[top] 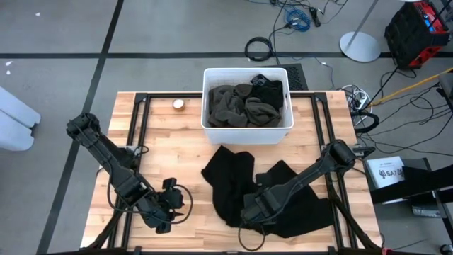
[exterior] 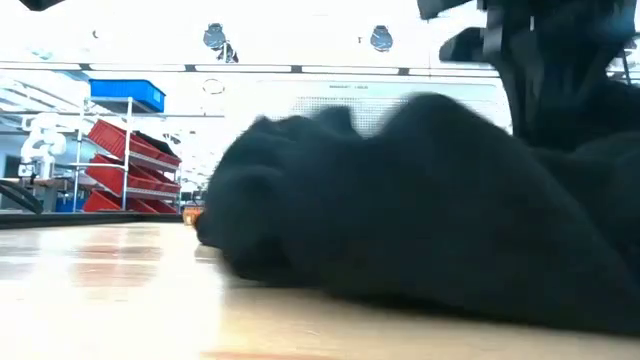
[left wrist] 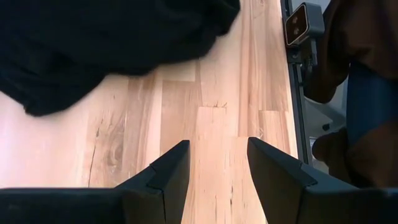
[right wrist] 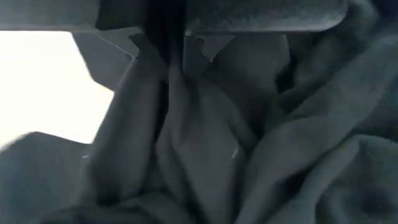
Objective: Fold laundry
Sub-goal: Fold the black shirt
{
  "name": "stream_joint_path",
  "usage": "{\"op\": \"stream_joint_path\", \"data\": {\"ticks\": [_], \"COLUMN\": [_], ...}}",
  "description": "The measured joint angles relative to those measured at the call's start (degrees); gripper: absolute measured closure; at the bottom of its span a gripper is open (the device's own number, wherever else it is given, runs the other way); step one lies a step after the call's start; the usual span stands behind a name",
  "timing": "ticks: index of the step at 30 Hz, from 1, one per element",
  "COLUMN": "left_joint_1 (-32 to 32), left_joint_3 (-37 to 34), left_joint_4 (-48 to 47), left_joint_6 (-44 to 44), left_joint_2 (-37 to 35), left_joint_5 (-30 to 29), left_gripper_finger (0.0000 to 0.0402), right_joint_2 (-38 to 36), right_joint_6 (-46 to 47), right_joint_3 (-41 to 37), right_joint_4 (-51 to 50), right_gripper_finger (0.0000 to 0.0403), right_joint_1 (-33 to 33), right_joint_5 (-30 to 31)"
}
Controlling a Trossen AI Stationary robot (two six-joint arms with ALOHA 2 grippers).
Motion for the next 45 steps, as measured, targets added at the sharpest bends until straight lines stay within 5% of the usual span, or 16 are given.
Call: {"op": "stream_joint_path", "data": {"ticks": [5,14,19,24,27,36,45], "left_joint_1": [0.0,0.0,0.0,0.0,0.0,0.0,0.0], "left_joint_3": [0.0,0.0,0.0,0.0,0.0,0.0,0.0], "left_joint_4": [0.0,-0.1,-0.1,-0.1,-0.1,0.0,0.0], "left_joint_6": [0.0,0.5,0.5,0.6,0.7,1.5,1.5], "left_joint_2": [0.0,0.3,0.9,1.7,2.2,3.8,3.8], "left_joint_5": [-0.1,-2.4,-2.7,-2.8,-2.9,-2.8,-2.1], "left_gripper_finger": [0.0233,0.0233,0.0233,0.0233,0.0233,0.0233,0.0233], "right_joint_2": [-0.2,-4.4,-4.6,-0.9,0.7,2.4,2.0], "right_joint_6": [2.0,-3.1,-5.7,11.8,14.3,19.1,19.2], "right_joint_3": [14.3,36.2,38.0,36.6,31.6,19.4,22.5], "right_joint_4": [-17.8,-13.4,-7.3,-17.7,-15.6,-16.0,-15.8], "right_gripper_finger": [0.0398,0.0401,0.0401,0.0402,0.0390,0.0303,0.0226], "right_joint_1": [1.3,5.7,8.2,8.7,9.3,6.6,5.7], "right_joint_5": [7.7,25.6,19.4,4.2,-2.3,-6.4,-13.7]}}
